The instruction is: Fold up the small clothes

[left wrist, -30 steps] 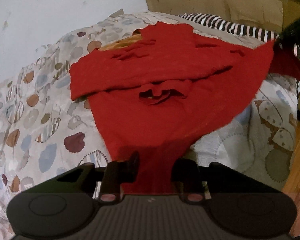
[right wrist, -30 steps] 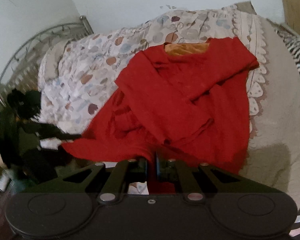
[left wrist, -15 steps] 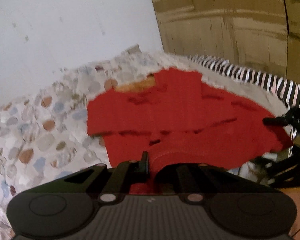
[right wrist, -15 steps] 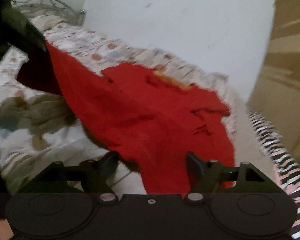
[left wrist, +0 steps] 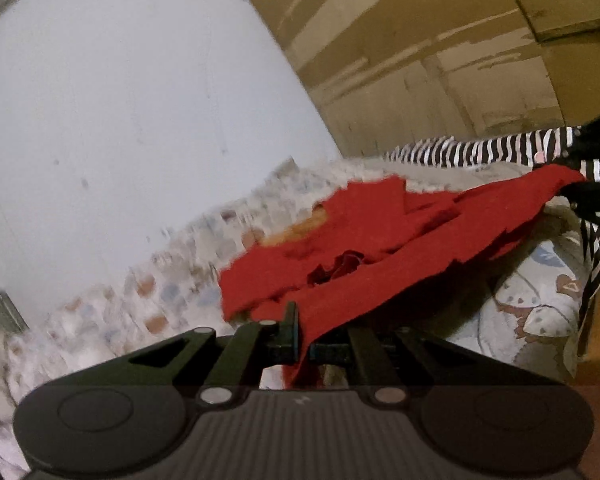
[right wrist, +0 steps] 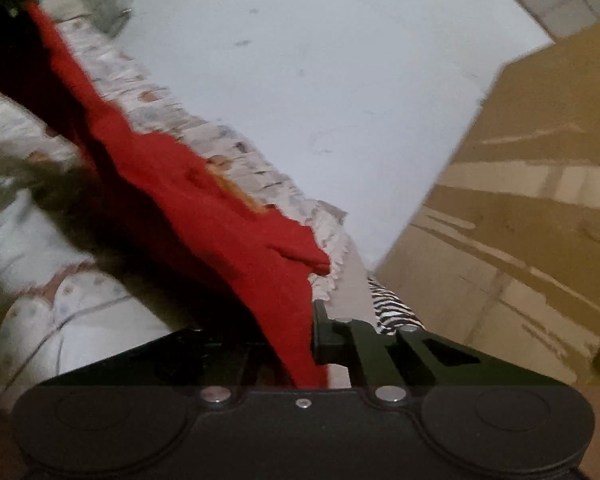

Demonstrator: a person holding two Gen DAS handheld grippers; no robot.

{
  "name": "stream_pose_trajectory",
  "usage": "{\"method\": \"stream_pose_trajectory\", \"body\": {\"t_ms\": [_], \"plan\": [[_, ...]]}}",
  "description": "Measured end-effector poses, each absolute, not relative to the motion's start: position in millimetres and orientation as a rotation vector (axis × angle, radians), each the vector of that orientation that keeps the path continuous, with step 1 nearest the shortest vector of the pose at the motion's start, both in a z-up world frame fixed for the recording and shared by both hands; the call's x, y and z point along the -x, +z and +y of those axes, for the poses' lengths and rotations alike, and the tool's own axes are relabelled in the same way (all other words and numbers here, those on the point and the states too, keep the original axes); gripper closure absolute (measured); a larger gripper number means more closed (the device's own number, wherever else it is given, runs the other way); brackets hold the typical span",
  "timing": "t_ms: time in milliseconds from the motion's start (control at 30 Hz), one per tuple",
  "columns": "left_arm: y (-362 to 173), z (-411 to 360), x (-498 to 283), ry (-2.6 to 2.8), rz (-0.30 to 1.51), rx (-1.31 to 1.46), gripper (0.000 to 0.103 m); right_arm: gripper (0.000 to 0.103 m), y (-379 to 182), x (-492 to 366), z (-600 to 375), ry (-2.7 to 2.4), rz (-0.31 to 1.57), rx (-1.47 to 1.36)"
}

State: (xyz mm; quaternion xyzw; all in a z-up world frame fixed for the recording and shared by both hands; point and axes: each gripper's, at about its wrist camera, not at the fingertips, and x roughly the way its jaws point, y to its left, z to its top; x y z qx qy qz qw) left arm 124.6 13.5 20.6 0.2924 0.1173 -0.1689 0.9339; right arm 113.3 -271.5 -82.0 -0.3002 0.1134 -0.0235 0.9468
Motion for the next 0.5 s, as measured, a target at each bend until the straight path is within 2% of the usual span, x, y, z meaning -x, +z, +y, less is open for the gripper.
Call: {"method": "stream_pose_trajectory", "body": {"t_ms": [333, 500], "plan": [[65, 16, -26, -0.343, 0.167, -0.54, 0.1, 0.098, 4, -29, -298, 0.067, 0.112, 0.669], [96, 25, 10, -0.373, 0.21, -0.449, 0.099, 0.097, 41, 18, -300, 0.119, 0.117, 0.649]]}}
